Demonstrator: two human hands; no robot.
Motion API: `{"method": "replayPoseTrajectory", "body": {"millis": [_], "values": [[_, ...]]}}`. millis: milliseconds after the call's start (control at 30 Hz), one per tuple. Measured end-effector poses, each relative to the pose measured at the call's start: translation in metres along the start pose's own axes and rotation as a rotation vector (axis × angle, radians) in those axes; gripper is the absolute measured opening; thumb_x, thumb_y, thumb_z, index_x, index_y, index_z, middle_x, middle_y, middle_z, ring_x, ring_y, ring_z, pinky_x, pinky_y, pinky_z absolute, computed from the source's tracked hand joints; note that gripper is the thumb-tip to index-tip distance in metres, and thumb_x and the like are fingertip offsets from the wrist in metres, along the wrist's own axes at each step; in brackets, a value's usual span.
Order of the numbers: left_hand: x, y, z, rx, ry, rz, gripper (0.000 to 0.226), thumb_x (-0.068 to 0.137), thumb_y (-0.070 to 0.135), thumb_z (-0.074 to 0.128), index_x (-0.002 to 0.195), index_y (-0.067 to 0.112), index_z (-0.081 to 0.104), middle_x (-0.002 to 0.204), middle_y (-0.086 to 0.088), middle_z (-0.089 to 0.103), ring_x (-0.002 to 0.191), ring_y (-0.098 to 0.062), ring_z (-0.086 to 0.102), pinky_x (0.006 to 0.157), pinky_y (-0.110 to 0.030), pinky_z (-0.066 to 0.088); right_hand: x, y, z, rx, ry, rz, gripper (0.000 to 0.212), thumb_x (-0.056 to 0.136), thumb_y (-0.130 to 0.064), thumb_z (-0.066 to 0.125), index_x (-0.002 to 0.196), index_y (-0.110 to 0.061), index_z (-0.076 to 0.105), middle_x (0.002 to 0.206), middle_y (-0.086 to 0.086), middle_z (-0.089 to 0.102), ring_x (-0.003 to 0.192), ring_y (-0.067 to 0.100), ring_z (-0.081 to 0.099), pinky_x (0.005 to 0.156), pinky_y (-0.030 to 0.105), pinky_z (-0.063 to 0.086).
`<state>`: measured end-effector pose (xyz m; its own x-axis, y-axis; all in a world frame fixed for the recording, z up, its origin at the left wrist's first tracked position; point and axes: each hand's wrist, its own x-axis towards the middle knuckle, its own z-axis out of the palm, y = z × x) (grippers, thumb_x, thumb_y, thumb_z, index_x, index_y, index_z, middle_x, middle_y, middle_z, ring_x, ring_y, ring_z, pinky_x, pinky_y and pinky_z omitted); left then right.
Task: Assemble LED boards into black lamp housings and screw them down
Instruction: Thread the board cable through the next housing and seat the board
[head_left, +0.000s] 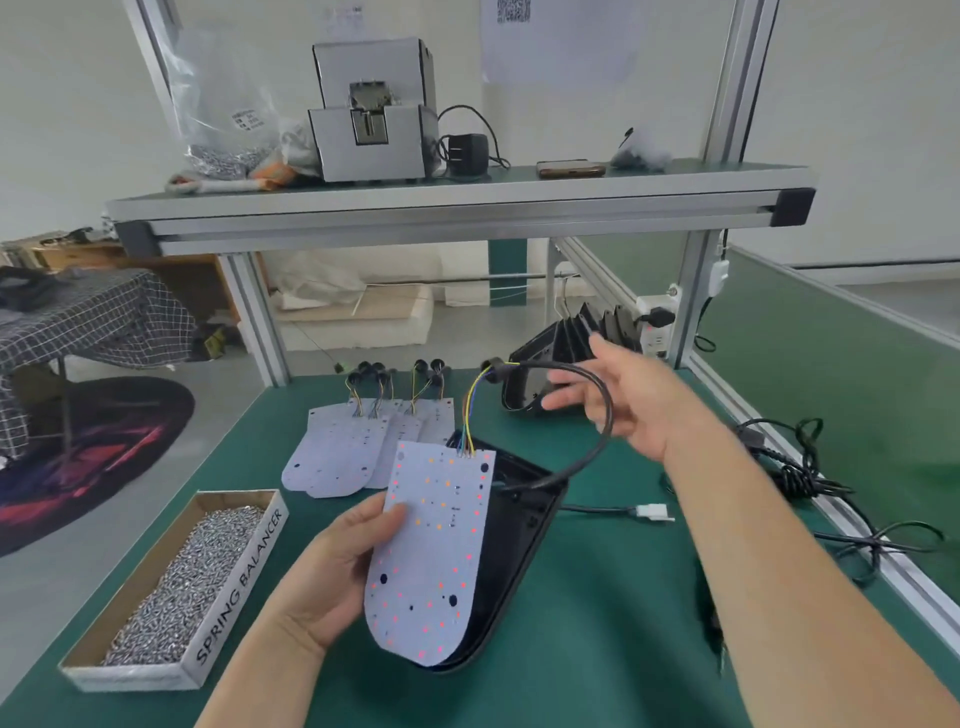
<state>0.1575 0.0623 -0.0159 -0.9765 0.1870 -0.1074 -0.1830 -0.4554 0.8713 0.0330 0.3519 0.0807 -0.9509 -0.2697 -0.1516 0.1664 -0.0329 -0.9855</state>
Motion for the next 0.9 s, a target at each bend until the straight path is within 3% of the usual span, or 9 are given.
{"method": "replayPoseTrajectory", "body": {"millis": [100,233,333,433,533,633,767,900], "values": [[0.0,-0.001,0.002,-0.002,-0.017,-0.018,0.049,0.083,0.021,0.071,0.128,0.001,0.066,0.127,-0.022,0.067,0.107,-0.034,0.071,0.084,-0.04,0.059,-0.01,-0.029,-0.007,-0.05,-0.211,-0.076,0.035,0.102,-0.027,0.054,0.116,0.001,0.07,0.08,0.014,0.074,0.04,0.005,0.033,0.037,0.018,0.014],[0.003,-0.006,-0.002,-0.041,0.006,0.001,0.04,0.09,0.016,0.065,0.127,0.001,0.066,0.126,-0.023,0.067,0.106,-0.034,0.071,0.082,-0.04,0.059,-0.024,-0.038,-0.005,-0.189,-0.275,-0.11,0.025,0.096,-0.001,0.058,0.119,0.004,0.067,0.071,0.007,0.067,0.041,0.001,0.042,0.034,0.011,0.027],[0.005,-0.011,-0.002,-0.053,0.026,-0.007,0.036,0.095,0.014,0.053,0.124,-0.001,0.067,0.122,-0.023,0.069,0.101,-0.033,0.072,0.079,-0.04,0.06,-0.033,-0.033,0.009,-0.19,-0.215,-0.161,0.016,0.096,0.005,0.058,0.11,0.003,0.066,0.073,0.007,0.068,0.047,0.004,0.054,0.041,0.014,0.043],[0.005,-0.011,0.003,-0.019,0.019,-0.024,0.036,0.093,0.015,0.055,0.122,-0.003,0.068,0.119,-0.024,0.07,0.099,-0.034,0.072,0.078,-0.04,0.06,-0.042,-0.031,0.026,-0.247,-0.068,-0.23,0.009,0.097,0.006,0.057,0.103,0.001,0.061,0.079,0.012,0.067,0.051,0.009,0.06,0.048,0.02,0.052],[0.005,-0.011,0.006,0.012,0.011,-0.034,0.038,0.092,0.017,0.056,0.122,-0.003,0.067,0.12,-0.025,0.069,0.1,-0.034,0.072,0.08,-0.04,0.059,-0.049,-0.029,0.04,-0.508,0.151,-0.398,0.008,0.097,0.003,0.055,0.097,-0.004,0.055,0.086,0.014,0.066,0.055,0.012,0.067,0.052,0.023,0.055],[0.005,-0.01,0.007,0.013,0.006,-0.046,0.038,0.091,0.016,0.057,0.121,-0.005,0.068,0.119,-0.026,0.069,0.098,-0.034,0.072,0.078,-0.04,0.06,-0.055,-0.032,0.048,-0.715,0.287,-0.632,0.022,0.093,0.002,0.057,0.088,-0.019,0.054,0.083,0.0,0.064,0.068,0.017,0.07,0.066,0.03,0.057],[0.004,-0.009,0.009,0.011,-0.005,-0.039,0.04,0.089,0.016,0.059,0.121,-0.007,0.066,0.116,-0.026,0.069,0.094,-0.033,0.072,0.078,-0.041,0.06,-0.058,-0.031,0.058,-0.709,0.311,-0.762,0.03,0.087,0.006,0.06,0.081,-0.023,0.052,0.075,-0.002,0.065,0.073,0.017,0.07,0.071,0.036,0.056],[0.005,-0.007,0.013,-0.073,-0.001,0.02,0.037,0.091,0.016,0.054,0.119,-0.002,0.07,0.114,-0.02,0.072,0.096,-0.031,0.073,0.078,-0.039,0.06,-0.054,-0.008,0.06,-0.625,0.133,-0.645,0.019,0.088,0.005,0.063,0.083,-0.012,0.057,0.08,0.004,0.066,0.071,0.01,0.073,0.072,0.03,0.059]]}}
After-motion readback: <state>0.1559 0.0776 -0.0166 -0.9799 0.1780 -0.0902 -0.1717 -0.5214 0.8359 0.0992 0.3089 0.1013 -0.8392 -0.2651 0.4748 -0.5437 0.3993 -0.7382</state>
